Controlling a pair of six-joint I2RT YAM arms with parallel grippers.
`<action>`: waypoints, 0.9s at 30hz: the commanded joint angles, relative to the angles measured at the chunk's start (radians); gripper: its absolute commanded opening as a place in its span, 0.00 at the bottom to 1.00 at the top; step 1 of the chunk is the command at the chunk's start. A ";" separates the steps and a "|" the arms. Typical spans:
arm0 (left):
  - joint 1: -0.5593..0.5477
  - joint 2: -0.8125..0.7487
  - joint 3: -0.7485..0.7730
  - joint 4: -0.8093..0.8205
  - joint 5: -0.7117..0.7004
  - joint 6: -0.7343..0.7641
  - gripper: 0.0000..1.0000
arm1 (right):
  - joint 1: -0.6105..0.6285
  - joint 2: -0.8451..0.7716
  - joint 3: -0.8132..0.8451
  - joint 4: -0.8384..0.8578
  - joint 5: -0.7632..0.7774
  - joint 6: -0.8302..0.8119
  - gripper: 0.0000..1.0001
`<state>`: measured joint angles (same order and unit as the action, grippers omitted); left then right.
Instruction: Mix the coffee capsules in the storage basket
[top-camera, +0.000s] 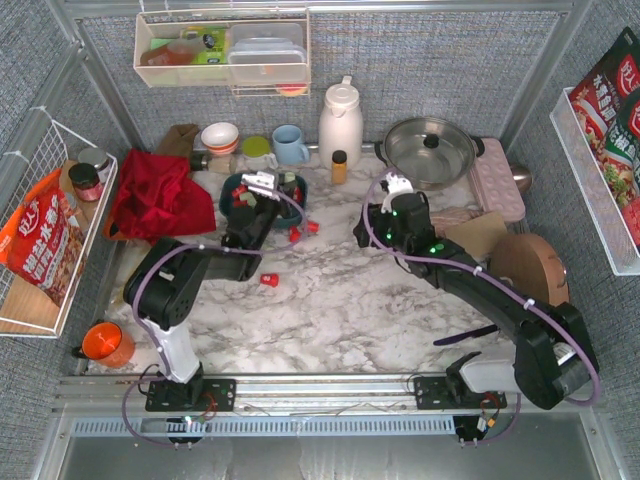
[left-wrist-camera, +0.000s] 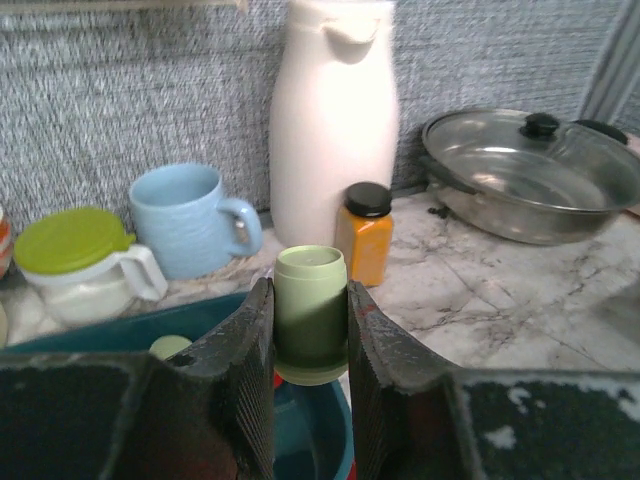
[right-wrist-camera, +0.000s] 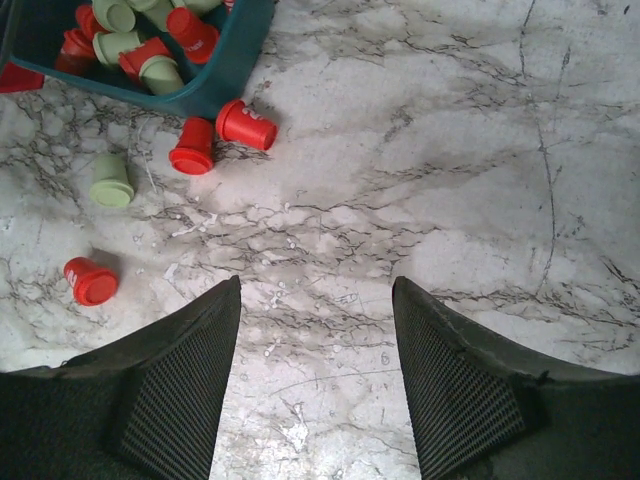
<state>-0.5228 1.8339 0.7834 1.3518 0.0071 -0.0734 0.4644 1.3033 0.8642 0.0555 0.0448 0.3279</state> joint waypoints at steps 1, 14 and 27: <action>0.015 0.030 0.071 -0.168 -0.109 -0.118 0.14 | 0.001 0.010 0.004 0.008 0.042 -0.029 0.66; 0.015 0.138 0.076 -0.101 -0.167 -0.254 0.66 | 0.014 0.338 0.122 0.120 -0.300 -0.222 0.66; 0.015 -0.216 -0.135 -0.395 -0.199 -0.332 0.99 | 0.009 0.734 0.550 -0.129 -0.634 -0.967 0.62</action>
<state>-0.5083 1.7130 0.6628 1.1641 -0.1699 -0.3500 0.4774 1.9652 1.3296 0.0689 -0.4770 -0.3004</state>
